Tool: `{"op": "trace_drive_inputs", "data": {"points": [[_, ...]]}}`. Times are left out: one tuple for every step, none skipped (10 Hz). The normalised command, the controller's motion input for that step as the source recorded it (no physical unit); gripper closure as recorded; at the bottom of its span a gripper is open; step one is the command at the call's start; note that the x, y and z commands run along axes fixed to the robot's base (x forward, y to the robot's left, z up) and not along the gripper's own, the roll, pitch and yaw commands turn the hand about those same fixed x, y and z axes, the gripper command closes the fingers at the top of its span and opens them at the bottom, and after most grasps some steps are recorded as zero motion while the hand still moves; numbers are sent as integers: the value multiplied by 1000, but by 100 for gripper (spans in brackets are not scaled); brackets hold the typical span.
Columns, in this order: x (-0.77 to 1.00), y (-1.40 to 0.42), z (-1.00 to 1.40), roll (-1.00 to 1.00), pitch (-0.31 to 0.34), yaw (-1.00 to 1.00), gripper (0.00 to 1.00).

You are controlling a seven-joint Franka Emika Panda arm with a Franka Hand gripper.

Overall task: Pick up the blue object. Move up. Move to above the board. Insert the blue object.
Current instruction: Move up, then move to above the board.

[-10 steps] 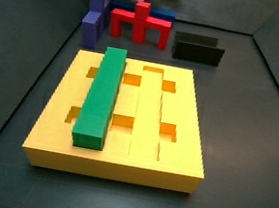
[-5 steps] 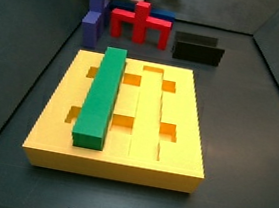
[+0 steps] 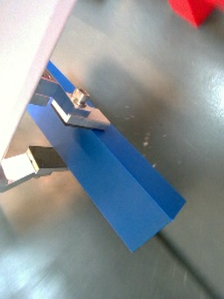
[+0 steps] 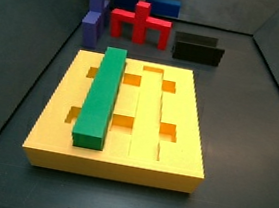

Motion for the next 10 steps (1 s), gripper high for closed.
{"op": "trace_drive_inputs", "data": {"points": [[-58,-29,282,77,45,5,100],[0,0,1400,0,0,0,100],[4,9,1400,-37,-4,-9,100],[-30,-4,1400,-2,38,-1,100],[-12,-6,1400,17,36,4,100],[14,7,1400,-7,61,2,100],[16,15,1400,-21,80,-1,100],[-2,-5,946,9,87,5,100],[11,-9,674,3,70,-1,100],[30,15,309,-1,65,2,100]]}}
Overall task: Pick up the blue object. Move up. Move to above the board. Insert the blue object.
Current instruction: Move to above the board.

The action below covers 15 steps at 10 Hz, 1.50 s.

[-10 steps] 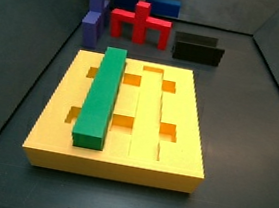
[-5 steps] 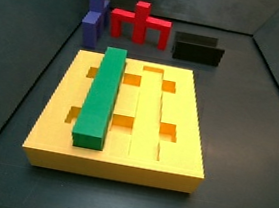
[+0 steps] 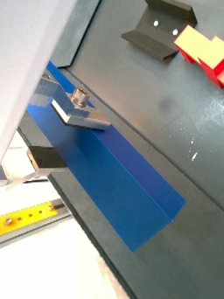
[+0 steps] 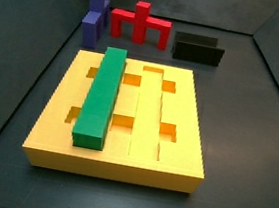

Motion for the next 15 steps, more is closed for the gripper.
{"op": "trace_drive_inputs", "data": {"points": [[28,10,174,5,73,0,100],[121,-1400,124,1,24,1000,100],[119,-1400,120,5,23,1000,100],[110,-1400,122,13,18,1000,100],[106,-1400,120,6,15,1000,100],[112,-1400,120,8,19,1000,100],[113,-1400,124,10,21,1000,100],[109,-1400,127,8,21,1000,100],[109,-1400,138,13,23,1000,100],[112,-1400,141,14,26,1000,100],[122,-1400,148,16,35,1000,100],[133,-1400,150,14,40,1000,100],[161,-1400,147,25,53,1000,100],[187,-1400,153,23,64,1000,100],[173,-987,122,28,84,1000,100]]}}
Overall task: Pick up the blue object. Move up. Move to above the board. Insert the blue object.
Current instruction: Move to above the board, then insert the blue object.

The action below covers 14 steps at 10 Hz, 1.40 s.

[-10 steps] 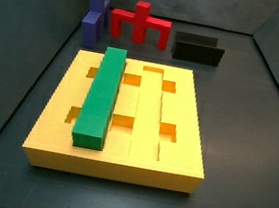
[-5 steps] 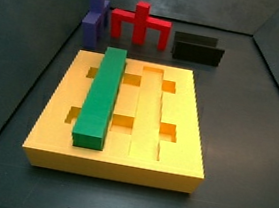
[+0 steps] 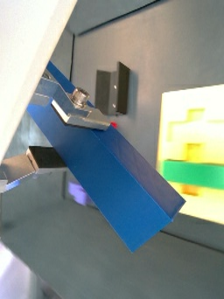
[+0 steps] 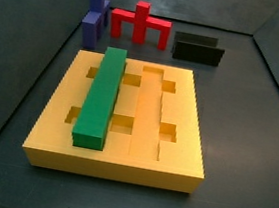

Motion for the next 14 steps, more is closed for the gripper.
{"op": "trace_drive_inputs", "data": {"points": [[151,-741,100,30,95,1000,100],[94,-314,59,41,116,1000,100],[75,-175,42,49,125,1000,100],[54,-68,36,56,141,1000,100],[50,-62,32,69,166,1000,100],[58,-50,29,85,199,1000,100],[66,-43,30,90,209,813,100],[71,-40,34,87,196,555,100],[73,-35,33,81,163,293,100],[0,0,-160,-129,-1,0,100],[49,0,-203,-200,-13,0,100],[0,0,-337,-386,-53,0,100],[60,0,-323,-383,-21,97,100],[97,-9,-326,-371,-51,120,100]]}}
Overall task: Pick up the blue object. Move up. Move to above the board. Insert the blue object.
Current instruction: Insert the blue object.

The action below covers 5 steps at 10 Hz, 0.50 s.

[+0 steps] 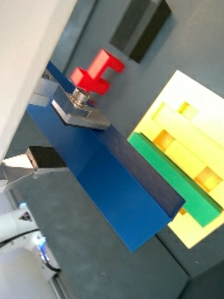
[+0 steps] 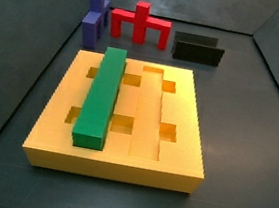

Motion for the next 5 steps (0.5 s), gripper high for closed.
{"op": "trace_drive_inputs", "data": {"points": [[129,-77,-454,-303,-86,151,100],[123,-246,-746,-156,-76,157,100],[166,-394,-966,0,-134,89,100],[240,-397,-1000,44,-110,37,100],[163,-309,-1000,0,-96,6,100]]}}
